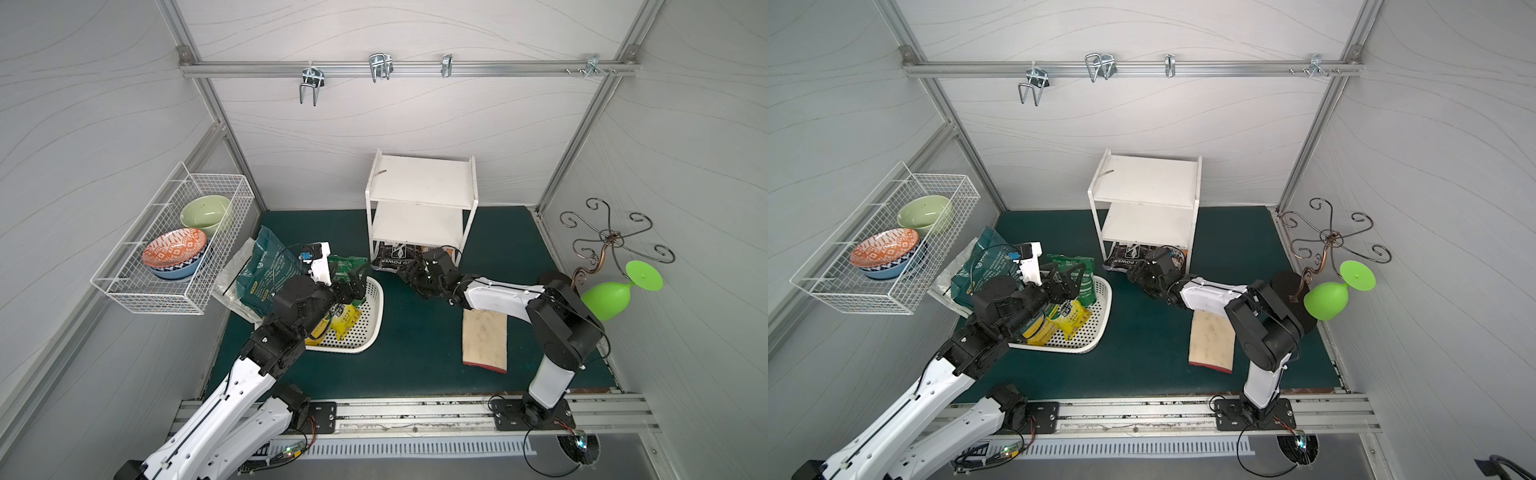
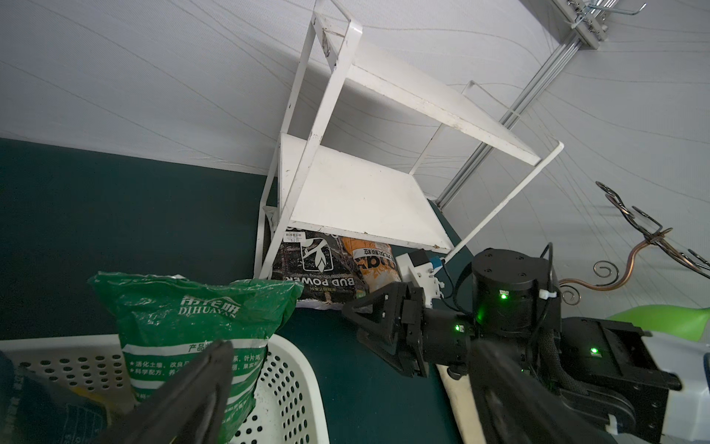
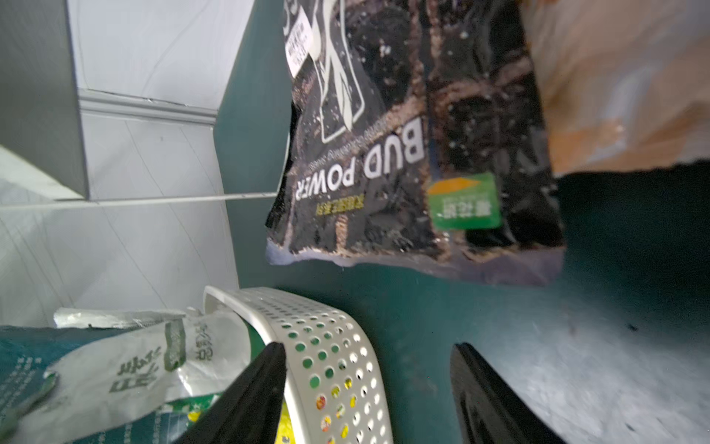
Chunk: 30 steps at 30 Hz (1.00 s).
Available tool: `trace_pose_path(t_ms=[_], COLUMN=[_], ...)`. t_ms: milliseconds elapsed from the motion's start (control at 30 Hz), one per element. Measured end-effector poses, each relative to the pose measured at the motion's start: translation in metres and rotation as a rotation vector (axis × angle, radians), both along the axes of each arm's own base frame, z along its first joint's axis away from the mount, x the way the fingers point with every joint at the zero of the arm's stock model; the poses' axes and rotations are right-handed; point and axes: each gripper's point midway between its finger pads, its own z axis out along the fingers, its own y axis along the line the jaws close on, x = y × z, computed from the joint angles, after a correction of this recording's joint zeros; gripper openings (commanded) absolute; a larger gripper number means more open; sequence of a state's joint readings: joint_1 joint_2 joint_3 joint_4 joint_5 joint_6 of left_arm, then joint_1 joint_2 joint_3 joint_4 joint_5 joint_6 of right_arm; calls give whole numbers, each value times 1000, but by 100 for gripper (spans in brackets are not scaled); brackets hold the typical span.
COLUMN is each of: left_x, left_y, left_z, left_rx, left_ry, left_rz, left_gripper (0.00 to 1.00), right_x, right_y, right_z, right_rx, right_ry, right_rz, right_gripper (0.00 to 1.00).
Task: Take down the fertilizer bag from the shelf
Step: Pick up the fertilizer bag from the shelf.
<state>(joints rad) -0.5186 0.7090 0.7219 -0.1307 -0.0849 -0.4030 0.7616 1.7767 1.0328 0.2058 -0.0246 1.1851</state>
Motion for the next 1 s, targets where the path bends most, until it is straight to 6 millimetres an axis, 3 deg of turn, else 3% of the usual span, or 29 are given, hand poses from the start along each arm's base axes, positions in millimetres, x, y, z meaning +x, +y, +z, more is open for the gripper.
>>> trace_pose_path(t_ms=[133,400,567,633,767,933,1000], left_x=[-3,-10,-12,-12,-12,-14,-15], left_y=[2,10,14,15,15,18,19], left_z=[-1,2,3,3,3,4,4], left_rx=[1,7,22,23,23,23,22], left_ry=[-9,-32,-40,-41,-41,-46,-49], left_rz=[0,14,30,32,33,41,48], left_gripper=[99,99,99,99,99,99,99], right_x=[14,30,41,45,50,52,52], right_y=[12,23,27,29,33,33,33], right_z=[6,-21,-12,-13,-14,-12,-12], right_rx=[34,22,39,38,47,50,47], right_ry=[-32,-21,-42,-46,-52,-59,-60], right_rz=[-53,-115,-144,-153,-161,-165,-163], right_gripper=[77,74,55,41,31,0,0])
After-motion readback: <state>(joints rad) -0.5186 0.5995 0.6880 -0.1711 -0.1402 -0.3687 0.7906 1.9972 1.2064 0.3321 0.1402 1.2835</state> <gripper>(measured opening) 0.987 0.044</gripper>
